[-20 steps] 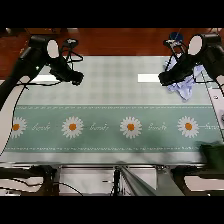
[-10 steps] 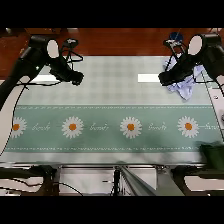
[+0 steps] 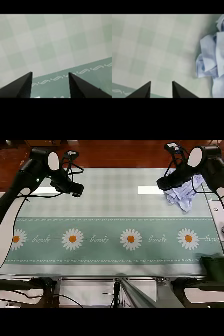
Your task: Fold the shirts.
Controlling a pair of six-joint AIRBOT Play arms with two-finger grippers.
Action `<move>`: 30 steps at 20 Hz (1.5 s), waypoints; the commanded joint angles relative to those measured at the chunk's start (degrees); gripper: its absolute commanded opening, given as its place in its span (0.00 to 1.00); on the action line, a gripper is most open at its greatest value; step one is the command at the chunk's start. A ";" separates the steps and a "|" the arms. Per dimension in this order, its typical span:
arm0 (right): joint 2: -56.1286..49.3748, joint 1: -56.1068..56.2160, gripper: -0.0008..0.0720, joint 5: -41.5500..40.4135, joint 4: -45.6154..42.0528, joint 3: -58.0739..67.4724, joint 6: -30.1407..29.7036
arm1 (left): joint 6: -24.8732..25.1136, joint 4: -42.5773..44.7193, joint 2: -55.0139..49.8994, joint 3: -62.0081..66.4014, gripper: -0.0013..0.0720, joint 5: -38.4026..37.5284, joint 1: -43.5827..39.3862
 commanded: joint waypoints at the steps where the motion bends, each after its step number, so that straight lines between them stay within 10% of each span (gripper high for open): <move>1: 0.07 0.00 0.52 -9.09 -7.56 0.92 -1.95 | 0.04 0.04 -0.02 0.02 0.74 0.04 0.07; 3: 0.04 -0.46 0.74 -15.56 -19.85 2.78 1.27 | 2.08 0.33 -0.02 0.02 0.80 0.42 0.20; 4: 0.00 -1.68 0.74 -18.78 -23.15 3.98 5.25 | 4.24 1.20 -0.02 0.02 1.00 1.03 0.42; 8: -0.94 -13.11 0.73 -27.63 -20.09 5.25 16.26 | 4.17 3.91 -0.02 0.02 1.00 -0.02 1.97; 15: -9.79 -30.49 0.74 -23.54 14.14 5.25 11.41 | 4.20 3.87 -0.02 0.02 1.00 -4.02 2.43; 26: -21.88 -27.34 0.73 -24.00 15.45 5.25 7.19 | 4.17 -1.14 -0.02 0.02 1.00 -4.92 2.43; 28: -23.37 -26.58 0.58 -23.91 15.61 5.25 7.21 | 4.17 -1.18 -0.02 0.02 1.00 -4.92 2.43; 30: -23.30 -26.18 0.10 -24.30 15.82 5.25 7.19 | 4.20 -1.14 0.00 0.02 1.00 -4.92 2.43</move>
